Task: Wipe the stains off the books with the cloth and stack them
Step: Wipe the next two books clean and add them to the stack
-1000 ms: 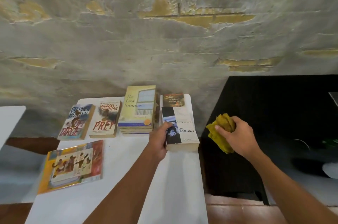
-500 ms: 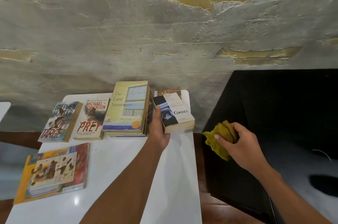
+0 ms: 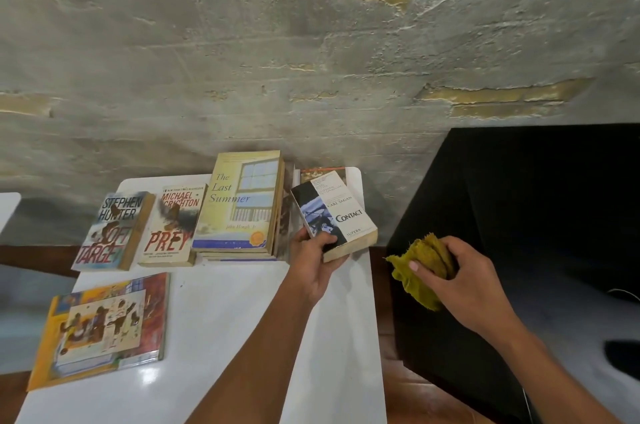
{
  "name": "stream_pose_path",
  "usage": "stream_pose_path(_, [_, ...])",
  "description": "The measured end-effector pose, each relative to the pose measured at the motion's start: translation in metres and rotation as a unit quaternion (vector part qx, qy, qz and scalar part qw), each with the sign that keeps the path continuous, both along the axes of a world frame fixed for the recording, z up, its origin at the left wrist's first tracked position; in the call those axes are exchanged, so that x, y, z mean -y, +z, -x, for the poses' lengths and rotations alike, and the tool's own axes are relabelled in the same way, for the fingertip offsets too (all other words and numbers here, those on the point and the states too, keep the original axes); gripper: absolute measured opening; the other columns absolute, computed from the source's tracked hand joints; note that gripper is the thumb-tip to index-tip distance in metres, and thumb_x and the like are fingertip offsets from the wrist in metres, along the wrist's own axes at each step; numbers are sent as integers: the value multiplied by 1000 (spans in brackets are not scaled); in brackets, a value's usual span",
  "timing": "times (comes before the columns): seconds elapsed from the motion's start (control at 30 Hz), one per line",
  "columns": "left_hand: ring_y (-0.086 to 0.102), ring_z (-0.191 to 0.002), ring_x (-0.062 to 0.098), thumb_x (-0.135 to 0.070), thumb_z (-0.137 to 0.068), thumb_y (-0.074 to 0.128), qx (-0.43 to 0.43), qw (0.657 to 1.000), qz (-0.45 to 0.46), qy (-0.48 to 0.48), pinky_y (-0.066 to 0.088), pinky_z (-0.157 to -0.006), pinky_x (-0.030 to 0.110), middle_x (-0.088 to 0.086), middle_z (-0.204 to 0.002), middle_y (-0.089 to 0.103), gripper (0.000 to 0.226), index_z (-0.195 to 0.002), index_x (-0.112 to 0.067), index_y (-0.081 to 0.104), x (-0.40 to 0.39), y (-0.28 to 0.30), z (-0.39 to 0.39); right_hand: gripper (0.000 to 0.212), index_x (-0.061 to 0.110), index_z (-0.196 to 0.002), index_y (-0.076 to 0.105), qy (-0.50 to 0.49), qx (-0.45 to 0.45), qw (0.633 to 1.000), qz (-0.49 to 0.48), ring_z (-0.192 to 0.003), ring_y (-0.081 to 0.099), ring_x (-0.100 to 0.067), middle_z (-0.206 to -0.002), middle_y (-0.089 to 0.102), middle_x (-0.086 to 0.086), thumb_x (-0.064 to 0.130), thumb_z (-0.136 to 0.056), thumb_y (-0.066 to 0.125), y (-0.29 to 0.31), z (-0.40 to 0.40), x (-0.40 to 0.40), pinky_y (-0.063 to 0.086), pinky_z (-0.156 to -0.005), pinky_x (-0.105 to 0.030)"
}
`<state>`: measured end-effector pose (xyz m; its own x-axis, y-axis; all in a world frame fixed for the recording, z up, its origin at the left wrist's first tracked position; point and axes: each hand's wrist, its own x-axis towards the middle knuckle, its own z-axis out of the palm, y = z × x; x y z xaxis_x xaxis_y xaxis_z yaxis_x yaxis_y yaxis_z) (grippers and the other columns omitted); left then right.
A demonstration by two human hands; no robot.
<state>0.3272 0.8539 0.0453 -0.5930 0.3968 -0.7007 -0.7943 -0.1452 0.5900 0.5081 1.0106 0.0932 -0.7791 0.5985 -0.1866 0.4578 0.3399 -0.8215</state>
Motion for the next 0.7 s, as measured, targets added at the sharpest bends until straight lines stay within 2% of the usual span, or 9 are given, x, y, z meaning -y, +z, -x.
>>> stream_pose_path(0.07, [72,-105,26,3,-94,62,-27,998,55,14,62,-82,44,9,-121,71,50,-132,-27,49,0,-1,-3,37,40,-103,55,1,5,1000,1,-87,64,-4,-97,63,14,54,-71,68,-1,1,1,54,-64,-18])
stream_pose_path(0.13, [72,-104,26,1,-96,61,-15,998,55,37,62,-80,43,9,-118,72,50,-133,-30,50,1,-2,-2,35,41,-102,55,0,4,1000,10,-87,64,-2,-97,64,14,53,-71,68,-2,1,2,54,-63,-18])
stream_pose_path(0.27, [72,-97,21,-5,-98,61,8,996,78,39,62,-78,38,8,-120,72,35,-130,-20,57,1,0,5,34,38,-102,58,0,-3,1000,26,-88,63,5,-97,66,11,50,-72,69,-2,1,2,55,-64,-17])
stream_pose_path(0.37, [72,-94,24,-7,-96,65,59,988,104,97,62,-80,40,14,-119,71,34,-128,-13,53,-2,-5,13,37,36,-104,58,12,8,1000,20,-88,62,5,-96,65,12,51,-72,69,-3,0,3,54,-64,-16])
stream_pose_path(0.47, [70,-100,29,-11,-97,65,106,983,101,113,63,-66,40,16,-121,69,37,-130,-8,51,-8,-6,23,45,30,-109,61,21,22,999,8,-87,64,-2,-96,64,12,53,-71,69,-7,0,3,54,-67,-19])
stream_pose_path(0.5, [67,-104,29,-13,-99,62,112,983,101,105,62,-68,41,15,-124,68,34,-131,-7,51,-10,-7,25,46,29,-109,62,21,24,999,8,-88,64,-3,-97,64,11,54,-71,69,-8,0,3,55,-68,-21])
stream_pose_path(0.6, [57,-123,34,-15,-105,50,117,983,117,75,46,-101,48,15,-133,63,31,-135,-6,48,-17,-7,27,48,28,-110,62,21,26,999,8,-88,64,-5,-97,64,10,55,-71,68,-8,-1,3,55,-69,-22])
stream_pose_path(0.63, [55,-127,33,-15,-106,49,108,984,125,74,43,-105,46,15,-136,61,34,-138,-6,48,-19,-8,27,47,28,-109,62,21,27,999,8,-88,64,-3,-96,64,11,55,-71,68,-7,-1,3,55,-69,-22])
stream_pose_path(0.7, [56,-124,29,-18,-103,54,104,981,141,87,48,-98,38,12,-138,60,38,-140,-8,47,-23,-8,30,46,29,-108,62,23,27,999,8,-87,63,-1,-96,65,11,55,-71,68,-7,-1,4,55,-68,-20])
